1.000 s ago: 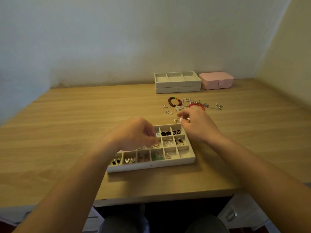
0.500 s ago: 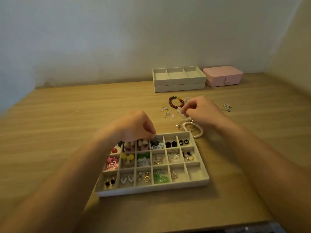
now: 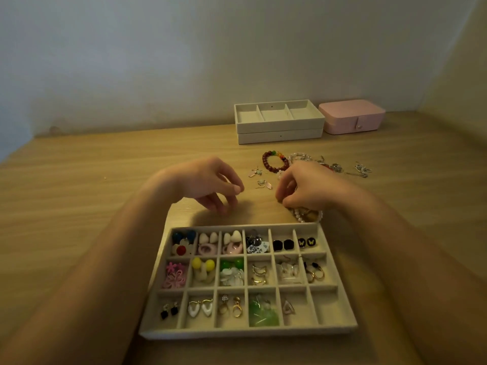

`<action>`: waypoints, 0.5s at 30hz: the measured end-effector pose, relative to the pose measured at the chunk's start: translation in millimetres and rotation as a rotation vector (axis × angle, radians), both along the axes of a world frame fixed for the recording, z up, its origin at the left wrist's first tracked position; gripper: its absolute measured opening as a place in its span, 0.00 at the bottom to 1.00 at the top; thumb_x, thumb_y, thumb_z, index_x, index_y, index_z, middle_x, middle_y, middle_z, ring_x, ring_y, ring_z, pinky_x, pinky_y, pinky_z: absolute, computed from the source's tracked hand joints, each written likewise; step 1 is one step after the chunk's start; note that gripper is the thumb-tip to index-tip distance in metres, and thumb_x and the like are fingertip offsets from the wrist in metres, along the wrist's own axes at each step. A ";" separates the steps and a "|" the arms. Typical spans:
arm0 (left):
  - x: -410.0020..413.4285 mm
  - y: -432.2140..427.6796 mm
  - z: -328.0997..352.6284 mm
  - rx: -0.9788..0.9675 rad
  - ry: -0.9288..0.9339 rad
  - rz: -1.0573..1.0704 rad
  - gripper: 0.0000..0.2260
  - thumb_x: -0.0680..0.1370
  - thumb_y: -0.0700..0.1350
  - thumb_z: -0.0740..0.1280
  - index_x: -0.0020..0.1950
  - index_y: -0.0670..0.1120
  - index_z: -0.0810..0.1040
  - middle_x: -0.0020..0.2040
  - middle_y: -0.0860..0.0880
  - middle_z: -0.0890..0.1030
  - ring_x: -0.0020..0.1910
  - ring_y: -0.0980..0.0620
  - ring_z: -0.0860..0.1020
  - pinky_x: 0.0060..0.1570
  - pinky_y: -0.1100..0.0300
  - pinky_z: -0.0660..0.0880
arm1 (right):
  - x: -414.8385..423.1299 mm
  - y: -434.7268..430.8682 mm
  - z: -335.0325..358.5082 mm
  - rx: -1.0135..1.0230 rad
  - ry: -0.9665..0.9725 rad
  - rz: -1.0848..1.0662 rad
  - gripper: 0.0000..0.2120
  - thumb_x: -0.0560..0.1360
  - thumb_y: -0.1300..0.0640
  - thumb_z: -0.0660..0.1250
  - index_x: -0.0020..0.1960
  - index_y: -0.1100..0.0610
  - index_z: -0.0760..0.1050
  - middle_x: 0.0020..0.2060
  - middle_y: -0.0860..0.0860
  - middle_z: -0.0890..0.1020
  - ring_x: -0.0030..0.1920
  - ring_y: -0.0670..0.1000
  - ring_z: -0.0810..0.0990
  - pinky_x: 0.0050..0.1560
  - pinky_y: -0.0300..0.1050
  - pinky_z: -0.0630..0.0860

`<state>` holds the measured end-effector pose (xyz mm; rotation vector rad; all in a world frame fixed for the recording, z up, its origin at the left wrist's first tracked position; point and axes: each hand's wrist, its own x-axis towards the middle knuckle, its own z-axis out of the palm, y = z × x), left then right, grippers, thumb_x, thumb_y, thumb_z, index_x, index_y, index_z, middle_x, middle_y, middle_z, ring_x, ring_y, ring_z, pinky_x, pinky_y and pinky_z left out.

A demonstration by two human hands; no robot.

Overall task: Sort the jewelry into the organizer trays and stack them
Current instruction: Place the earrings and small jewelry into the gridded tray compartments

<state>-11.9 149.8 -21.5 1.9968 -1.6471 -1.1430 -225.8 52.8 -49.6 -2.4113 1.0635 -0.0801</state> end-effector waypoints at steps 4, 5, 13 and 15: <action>-0.8 -22.2 -14.7 -0.085 -0.166 0.004 0.05 0.79 0.42 0.71 0.53 0.50 0.81 0.47 0.48 0.84 0.43 0.50 0.84 0.42 0.58 0.83 | -8.8 -7.5 2.7 0.049 0.029 -0.026 0.11 0.75 0.65 0.71 0.46 0.49 0.83 0.48 0.46 0.84 0.52 0.46 0.82 0.53 0.45 0.83; -3.8 -27.4 -19.1 -0.121 -0.205 0.000 0.06 0.78 0.42 0.72 0.53 0.50 0.80 0.47 0.49 0.83 0.43 0.50 0.83 0.40 0.60 0.81 | -9.2 -8.3 3.8 0.051 0.018 -0.026 0.10 0.75 0.65 0.72 0.45 0.49 0.83 0.48 0.46 0.83 0.52 0.46 0.82 0.52 0.43 0.82; -16.1 -52.2 -29.4 -0.282 -0.328 -0.051 0.14 0.74 0.49 0.76 0.56 0.55 0.76 0.49 0.53 0.78 0.44 0.57 0.76 0.39 0.63 0.71 | 21.6 -14.0 0.4 -0.074 -0.142 -0.065 0.10 0.76 0.54 0.75 0.57 0.52 0.82 0.48 0.45 0.81 0.51 0.44 0.80 0.55 0.43 0.80; -18.9 -53.0 -32.1 -0.299 -0.345 -0.077 0.13 0.75 0.50 0.75 0.57 0.54 0.78 0.48 0.55 0.77 0.44 0.58 0.75 0.44 0.62 0.71 | 27.9 -15.2 -5.0 -0.091 -0.110 -0.067 0.11 0.75 0.52 0.76 0.56 0.52 0.82 0.47 0.45 0.82 0.49 0.44 0.80 0.54 0.44 0.81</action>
